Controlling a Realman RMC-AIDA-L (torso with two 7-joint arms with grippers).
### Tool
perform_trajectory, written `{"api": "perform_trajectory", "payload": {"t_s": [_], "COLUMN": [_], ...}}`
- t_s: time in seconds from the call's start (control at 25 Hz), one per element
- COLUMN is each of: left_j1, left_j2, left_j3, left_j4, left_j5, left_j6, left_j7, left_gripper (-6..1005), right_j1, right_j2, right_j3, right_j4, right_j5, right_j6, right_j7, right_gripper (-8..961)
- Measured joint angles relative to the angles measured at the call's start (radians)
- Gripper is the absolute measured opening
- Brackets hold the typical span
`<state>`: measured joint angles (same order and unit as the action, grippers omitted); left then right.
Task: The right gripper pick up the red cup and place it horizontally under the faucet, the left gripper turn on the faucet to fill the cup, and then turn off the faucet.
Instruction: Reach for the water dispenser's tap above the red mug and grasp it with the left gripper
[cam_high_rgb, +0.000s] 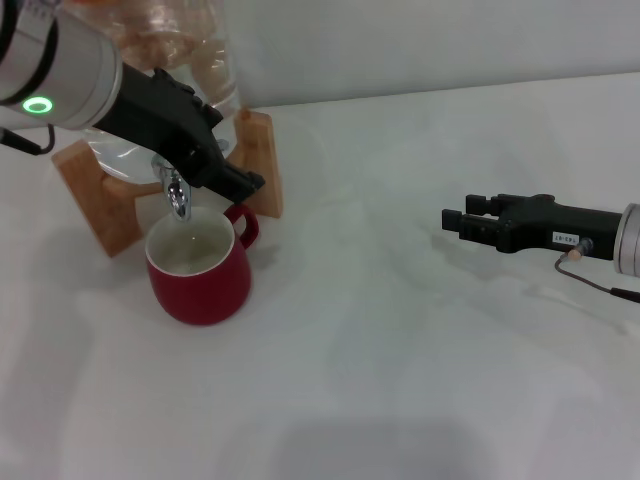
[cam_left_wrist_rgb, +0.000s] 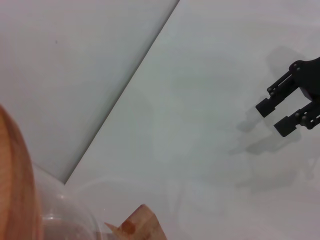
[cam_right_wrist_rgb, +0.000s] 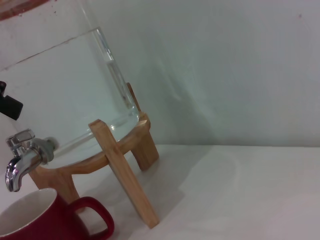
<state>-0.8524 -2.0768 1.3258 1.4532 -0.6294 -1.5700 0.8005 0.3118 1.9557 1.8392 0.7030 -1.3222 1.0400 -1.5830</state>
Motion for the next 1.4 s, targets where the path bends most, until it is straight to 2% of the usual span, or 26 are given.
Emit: {"api": "perform_trajectory", "payload": {"t_s": [0.56, 1.4], "left_j1": [-0.038, -0.038], "left_j2": [-0.002, -0.002], "left_j3": [0.006, 0.014], "left_j4": [-0.083, -0.127], "left_j5": [0.016, 0.018], "left_j6": [0.038, 0.050], "left_j7": [0.014, 0.038], "left_gripper": [892, 892], "right_j1": [0.000, 0.000], "right_j2": [-0.001, -0.002], "right_j3": [0.000, 0.000], "right_j4": [-0.014, -0.014], "right_j5": [0.001, 0.002], "right_j6": [-0.002, -0.003], "right_j7": [0.000, 0.000], "right_gripper": [529, 529]}}
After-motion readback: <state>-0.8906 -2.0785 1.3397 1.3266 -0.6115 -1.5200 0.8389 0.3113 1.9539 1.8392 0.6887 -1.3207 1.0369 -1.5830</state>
